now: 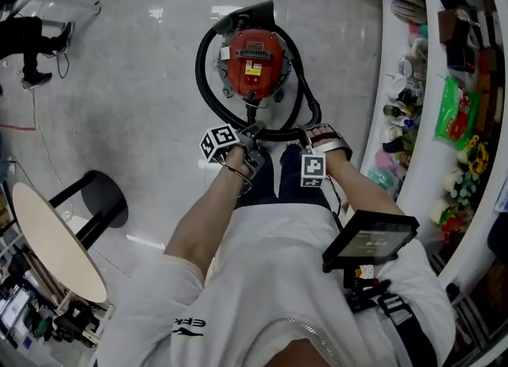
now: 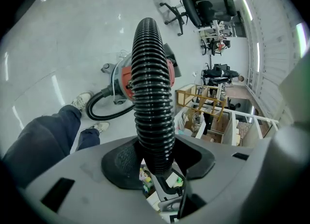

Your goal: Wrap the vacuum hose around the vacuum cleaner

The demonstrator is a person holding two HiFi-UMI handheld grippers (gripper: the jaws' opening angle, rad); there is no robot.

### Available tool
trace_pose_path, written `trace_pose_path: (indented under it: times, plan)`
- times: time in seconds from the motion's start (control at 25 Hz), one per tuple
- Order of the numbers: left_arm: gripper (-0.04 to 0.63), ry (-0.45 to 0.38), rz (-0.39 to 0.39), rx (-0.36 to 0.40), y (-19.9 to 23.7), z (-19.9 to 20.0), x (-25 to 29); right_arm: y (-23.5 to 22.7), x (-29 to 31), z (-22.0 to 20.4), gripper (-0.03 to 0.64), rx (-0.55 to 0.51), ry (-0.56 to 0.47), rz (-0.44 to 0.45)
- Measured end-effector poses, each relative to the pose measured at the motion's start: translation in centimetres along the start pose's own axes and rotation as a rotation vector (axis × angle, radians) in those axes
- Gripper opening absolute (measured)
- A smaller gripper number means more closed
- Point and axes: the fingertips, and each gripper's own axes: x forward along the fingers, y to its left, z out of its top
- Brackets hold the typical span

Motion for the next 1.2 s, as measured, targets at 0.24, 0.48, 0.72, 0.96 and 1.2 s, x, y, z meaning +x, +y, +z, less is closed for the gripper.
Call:
trace_pose_path:
  times: [0.24, 0.48, 0.72, 0.96, 1.2]
  plan:
    - [0.176, -0.080, -0.039, -0.072, -0.7, 0.0, 2.5, -1.7, 2.2, -2.8, 0.163, 0.023, -0.026, -0.014]
    - [0.176, -0.149, -0.050, -0.120, -0.6, 0.1, 3.9, -2.2, 4.3, -6.9, 0.163, 0.229, -0.025, 0.033]
    - [0.175, -0.164, -0.024, -0.111, 0.0, -0.1, 4.7, -2.3, 4.5, -10.3, 0.163, 0.671, -0.083, 0.147]
    - [0.175, -0.155, -0.001, -0.082, 0.3, -1.4, 5.6, -2.4, 5.7, -12.5, 0.163, 1.318, -0.153, 0.302]
    - [0.175, -0.170, -0.024, -0.087, 0.4, -2.1, 6.5, 0.0, 7.4, -13.2, 0.164, 1.573, -0.124, 0.434]
